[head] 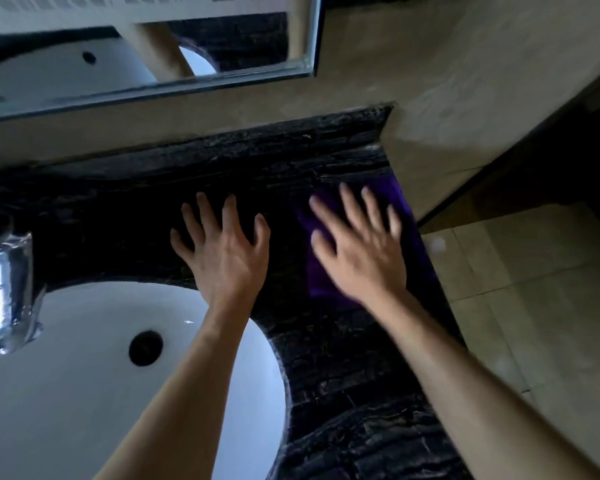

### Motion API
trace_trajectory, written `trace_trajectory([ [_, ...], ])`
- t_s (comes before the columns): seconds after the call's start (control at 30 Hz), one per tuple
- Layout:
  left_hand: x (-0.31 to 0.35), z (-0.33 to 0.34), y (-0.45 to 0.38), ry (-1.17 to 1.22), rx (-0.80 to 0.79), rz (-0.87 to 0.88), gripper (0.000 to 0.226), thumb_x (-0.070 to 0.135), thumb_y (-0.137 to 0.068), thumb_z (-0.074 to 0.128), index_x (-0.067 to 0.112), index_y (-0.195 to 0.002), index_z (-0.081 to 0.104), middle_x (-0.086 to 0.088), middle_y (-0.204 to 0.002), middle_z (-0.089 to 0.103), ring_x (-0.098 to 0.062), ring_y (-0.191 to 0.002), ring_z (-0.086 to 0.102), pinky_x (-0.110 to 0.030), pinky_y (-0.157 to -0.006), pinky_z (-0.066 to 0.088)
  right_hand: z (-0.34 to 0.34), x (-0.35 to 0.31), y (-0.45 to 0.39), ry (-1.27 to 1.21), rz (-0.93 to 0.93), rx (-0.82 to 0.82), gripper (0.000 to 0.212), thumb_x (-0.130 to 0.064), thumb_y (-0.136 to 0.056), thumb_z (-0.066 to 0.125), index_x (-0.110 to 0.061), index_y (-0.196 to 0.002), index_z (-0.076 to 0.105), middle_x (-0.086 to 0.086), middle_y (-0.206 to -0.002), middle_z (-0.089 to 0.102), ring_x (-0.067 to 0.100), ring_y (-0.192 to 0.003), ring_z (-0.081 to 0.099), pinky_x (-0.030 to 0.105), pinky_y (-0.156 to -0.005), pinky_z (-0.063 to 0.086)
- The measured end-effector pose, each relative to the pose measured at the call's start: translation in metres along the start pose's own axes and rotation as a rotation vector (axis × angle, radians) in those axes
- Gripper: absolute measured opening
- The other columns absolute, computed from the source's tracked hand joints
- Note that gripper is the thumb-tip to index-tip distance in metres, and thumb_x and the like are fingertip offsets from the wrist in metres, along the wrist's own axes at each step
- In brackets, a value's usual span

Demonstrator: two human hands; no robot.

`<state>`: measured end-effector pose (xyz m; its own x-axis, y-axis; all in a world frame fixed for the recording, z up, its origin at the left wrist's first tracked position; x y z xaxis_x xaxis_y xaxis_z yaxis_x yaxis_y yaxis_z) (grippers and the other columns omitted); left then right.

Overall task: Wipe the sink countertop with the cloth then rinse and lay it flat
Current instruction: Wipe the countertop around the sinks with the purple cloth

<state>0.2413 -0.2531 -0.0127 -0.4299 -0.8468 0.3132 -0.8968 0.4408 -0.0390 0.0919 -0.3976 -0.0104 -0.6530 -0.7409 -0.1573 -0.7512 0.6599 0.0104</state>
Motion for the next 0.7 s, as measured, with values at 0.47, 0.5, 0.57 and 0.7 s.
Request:
trace_trajectory([
  [0.47,0.004,0.006,-0.003,-0.102,-0.019,0.020,0.077,0.071,-0.092,0.036,0.022,-0.152,0.031,-0.019,-0.164,0.023,-0.041,-0.152,0.014,-0.067,-0.117,0.015,0.001,0.031,0.188,0.065,0.175,-0.147,0.062,-0.063,-0.095,0.031,-0.053,-0.155,0.021,0.003,-0.168,0.024,0.038,-0.151,0.029,0.063,-0.112,0.028],
  [0.5,0.004,0.006,-0.003,-0.102,-0.021,0.021,0.077,0.070,-0.092,0.037,0.022,-0.152,0.032,-0.019,-0.164,0.023,-0.042,-0.152,0.015,-0.067,-0.116,0.015,0.000,0.031,0.166,0.059,0.169,-0.141,0.064,-0.062,-0.093,0.035,-0.054,-0.156,0.020,0.004,-0.170,0.020,0.039,-0.153,0.024,0.064,-0.114,0.025],
  [0.57,0.004,0.005,-0.003,-0.101,-0.020,0.012,0.077,0.069,-0.092,0.040,0.021,-0.151,0.033,-0.020,-0.163,0.025,-0.042,-0.151,0.016,-0.068,-0.116,0.016,-0.001,0.031,0.107,0.053,0.148,-0.084,0.062,-0.061,-0.096,0.035,-0.053,-0.156,0.021,0.008,-0.171,0.016,0.042,-0.155,0.016,0.065,-0.117,0.021],
  [0.7,0.006,0.004,-0.004,-0.112,-0.019,0.016,0.076,0.069,-0.091,0.042,0.021,-0.150,0.035,-0.020,-0.162,0.027,-0.042,-0.151,0.019,-0.068,-0.115,0.019,0.001,0.034,-0.033,0.043,0.128,-0.032,0.059,-0.061,-0.096,0.032,-0.055,-0.154,0.023,0.014,-0.170,0.014,0.049,-0.152,0.015,0.066,-0.117,0.022],
])
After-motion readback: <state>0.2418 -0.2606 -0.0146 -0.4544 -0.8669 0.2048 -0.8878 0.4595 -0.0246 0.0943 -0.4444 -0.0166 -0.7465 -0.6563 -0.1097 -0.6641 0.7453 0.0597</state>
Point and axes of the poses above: each hand's wrist, its own y-axis away from the middle knuckle, its own z-axis out of the palm, x = y × z, the point moved 7 cm from there along -y, towards the middle knuckle
